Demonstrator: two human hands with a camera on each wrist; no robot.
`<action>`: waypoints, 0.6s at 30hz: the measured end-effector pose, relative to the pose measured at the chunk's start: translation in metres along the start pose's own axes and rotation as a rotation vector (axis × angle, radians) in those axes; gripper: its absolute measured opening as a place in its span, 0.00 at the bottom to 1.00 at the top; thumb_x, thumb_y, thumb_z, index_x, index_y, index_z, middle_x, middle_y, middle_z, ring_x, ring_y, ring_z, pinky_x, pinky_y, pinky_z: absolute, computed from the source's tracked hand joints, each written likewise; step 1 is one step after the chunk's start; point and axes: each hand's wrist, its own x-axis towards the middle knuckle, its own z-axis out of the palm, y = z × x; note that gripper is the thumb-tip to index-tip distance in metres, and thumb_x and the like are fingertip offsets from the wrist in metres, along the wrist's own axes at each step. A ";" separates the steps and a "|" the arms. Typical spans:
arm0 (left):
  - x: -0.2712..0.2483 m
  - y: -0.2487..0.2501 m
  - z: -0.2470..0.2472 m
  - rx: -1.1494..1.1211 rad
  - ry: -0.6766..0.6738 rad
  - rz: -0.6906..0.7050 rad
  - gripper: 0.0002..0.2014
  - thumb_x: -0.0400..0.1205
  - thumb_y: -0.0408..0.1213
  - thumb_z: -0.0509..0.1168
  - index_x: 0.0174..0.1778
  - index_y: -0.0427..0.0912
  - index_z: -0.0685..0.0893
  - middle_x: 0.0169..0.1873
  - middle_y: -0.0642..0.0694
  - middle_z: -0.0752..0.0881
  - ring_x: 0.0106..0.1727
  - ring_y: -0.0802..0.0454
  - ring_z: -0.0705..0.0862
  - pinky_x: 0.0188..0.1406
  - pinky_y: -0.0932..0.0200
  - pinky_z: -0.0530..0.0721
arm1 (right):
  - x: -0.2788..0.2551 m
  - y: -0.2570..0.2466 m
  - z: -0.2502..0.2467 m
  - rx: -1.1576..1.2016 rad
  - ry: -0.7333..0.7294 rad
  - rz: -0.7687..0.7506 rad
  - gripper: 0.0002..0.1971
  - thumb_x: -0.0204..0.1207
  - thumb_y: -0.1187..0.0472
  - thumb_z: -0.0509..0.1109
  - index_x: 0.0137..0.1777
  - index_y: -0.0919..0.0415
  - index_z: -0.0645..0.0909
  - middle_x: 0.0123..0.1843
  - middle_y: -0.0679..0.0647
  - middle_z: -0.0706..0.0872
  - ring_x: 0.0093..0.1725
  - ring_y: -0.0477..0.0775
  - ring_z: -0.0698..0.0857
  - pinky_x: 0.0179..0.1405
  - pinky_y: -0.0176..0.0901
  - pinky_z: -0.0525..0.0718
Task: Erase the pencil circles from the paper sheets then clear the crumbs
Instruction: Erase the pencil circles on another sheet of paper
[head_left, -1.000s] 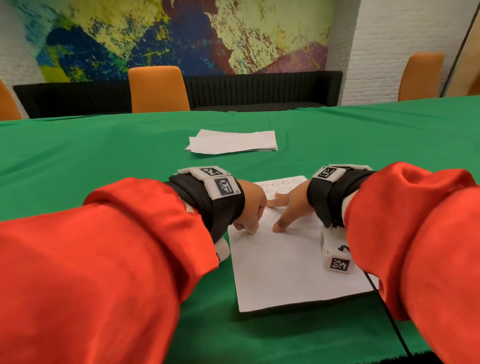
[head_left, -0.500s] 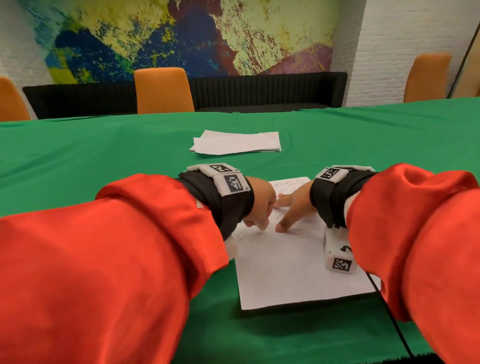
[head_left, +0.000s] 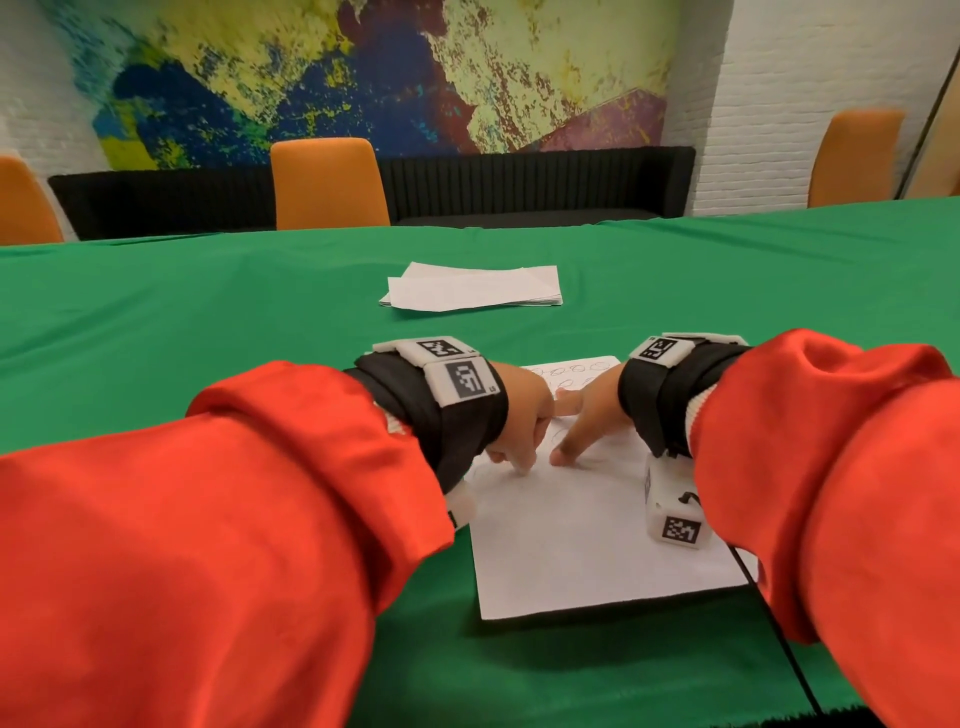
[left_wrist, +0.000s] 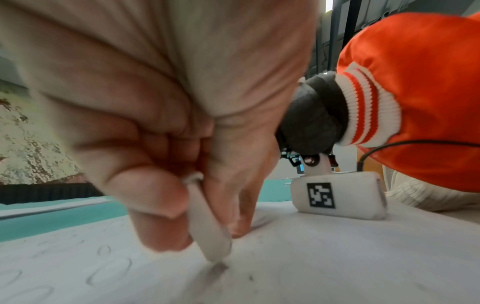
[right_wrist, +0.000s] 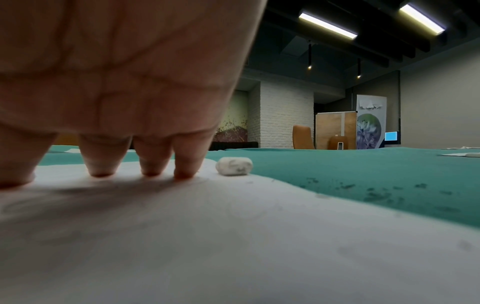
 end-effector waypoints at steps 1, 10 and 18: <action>0.002 0.002 0.000 -0.010 0.019 -0.008 0.05 0.79 0.37 0.69 0.39 0.48 0.80 0.31 0.51 0.84 0.25 0.61 0.78 0.24 0.69 0.74 | -0.001 -0.001 0.000 0.006 0.005 -0.003 0.38 0.79 0.41 0.61 0.83 0.45 0.45 0.84 0.52 0.51 0.82 0.53 0.54 0.76 0.45 0.54; -0.003 -0.003 -0.002 0.002 -0.175 0.029 0.10 0.77 0.35 0.72 0.33 0.47 0.78 0.23 0.54 0.82 0.22 0.64 0.79 0.23 0.71 0.76 | 0.005 0.001 0.000 0.000 -0.022 0.007 0.40 0.78 0.39 0.61 0.83 0.44 0.42 0.85 0.50 0.43 0.83 0.53 0.48 0.79 0.49 0.47; -0.005 -0.030 -0.008 0.023 0.061 -0.094 0.08 0.79 0.38 0.68 0.34 0.47 0.78 0.26 0.53 0.81 0.25 0.62 0.77 0.25 0.69 0.73 | 0.010 0.001 0.002 0.064 0.021 -0.016 0.41 0.73 0.36 0.66 0.81 0.38 0.48 0.84 0.47 0.54 0.82 0.53 0.55 0.79 0.47 0.53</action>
